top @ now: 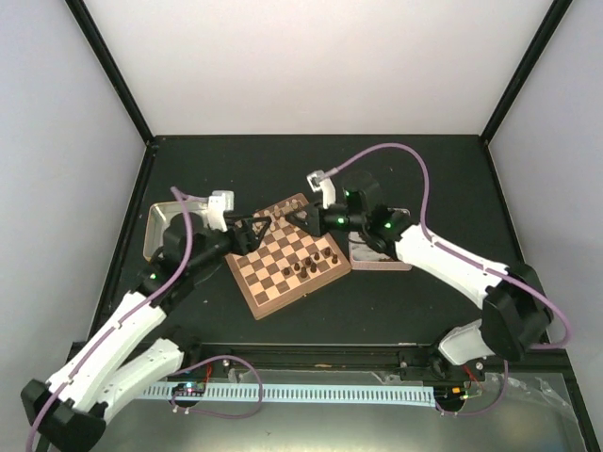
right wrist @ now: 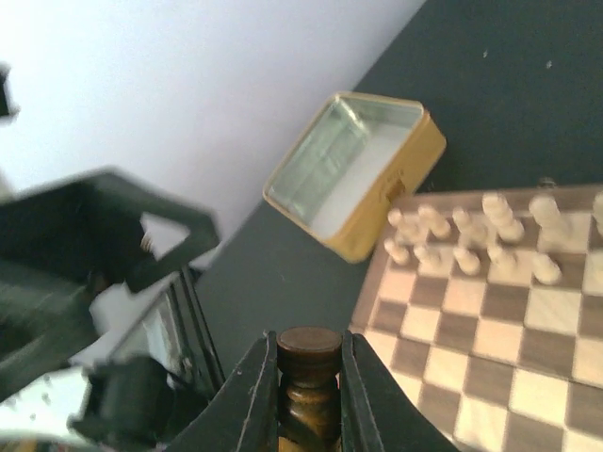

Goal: Set up the chess pieces on the board
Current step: Place the chess piece on the chessboard.

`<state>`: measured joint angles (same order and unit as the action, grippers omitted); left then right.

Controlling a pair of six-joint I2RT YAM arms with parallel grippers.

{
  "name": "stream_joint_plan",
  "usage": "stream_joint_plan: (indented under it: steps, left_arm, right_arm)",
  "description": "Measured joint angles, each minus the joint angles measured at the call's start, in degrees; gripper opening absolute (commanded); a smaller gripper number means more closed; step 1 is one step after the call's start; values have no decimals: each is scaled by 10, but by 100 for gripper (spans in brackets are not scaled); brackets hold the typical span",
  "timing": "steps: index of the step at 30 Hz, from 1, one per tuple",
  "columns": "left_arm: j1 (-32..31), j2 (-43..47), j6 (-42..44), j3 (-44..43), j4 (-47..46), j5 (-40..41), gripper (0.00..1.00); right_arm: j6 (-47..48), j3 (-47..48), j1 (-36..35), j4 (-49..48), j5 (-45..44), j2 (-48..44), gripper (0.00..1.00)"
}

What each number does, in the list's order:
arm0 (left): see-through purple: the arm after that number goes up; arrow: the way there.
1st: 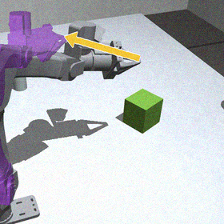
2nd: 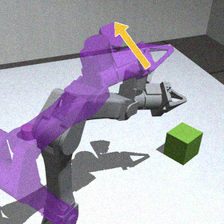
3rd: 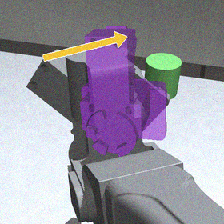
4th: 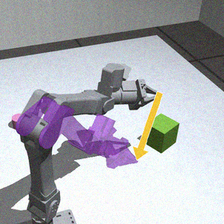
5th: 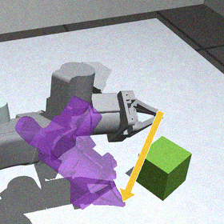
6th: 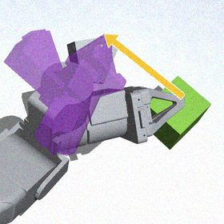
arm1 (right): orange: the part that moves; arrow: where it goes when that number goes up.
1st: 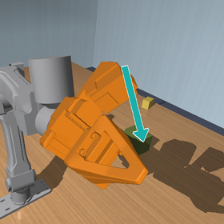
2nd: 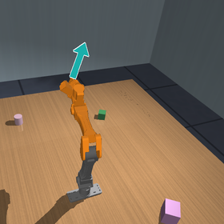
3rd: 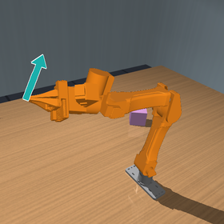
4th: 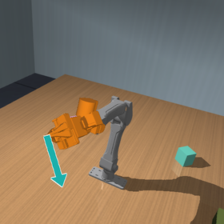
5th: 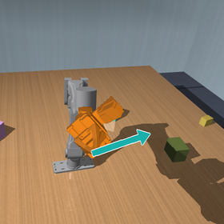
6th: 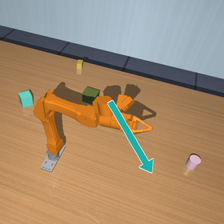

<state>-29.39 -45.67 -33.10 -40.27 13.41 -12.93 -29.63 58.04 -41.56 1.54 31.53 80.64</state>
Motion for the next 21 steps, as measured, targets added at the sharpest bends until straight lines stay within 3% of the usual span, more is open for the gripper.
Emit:
stream_joint_plan:
  steps: [6,13,18,21]
  left_arm:
    - [17,78,-17,38,-71,-9,69]
    - [17,52,-17,72,-126,-33,65]
    - [17,25,-23,72,-157,-53,60]
    - [19,18,-26,72,-167,-53,50]
  right_arm:
    - [-200,46,-2,-92,-18,59,13]
    - [-469,29,-20,-173,-47,85,13]
    - [-564,29,-40,-188,-54,85,13]
    - [-596,29,-48,-191,-55,85,13]
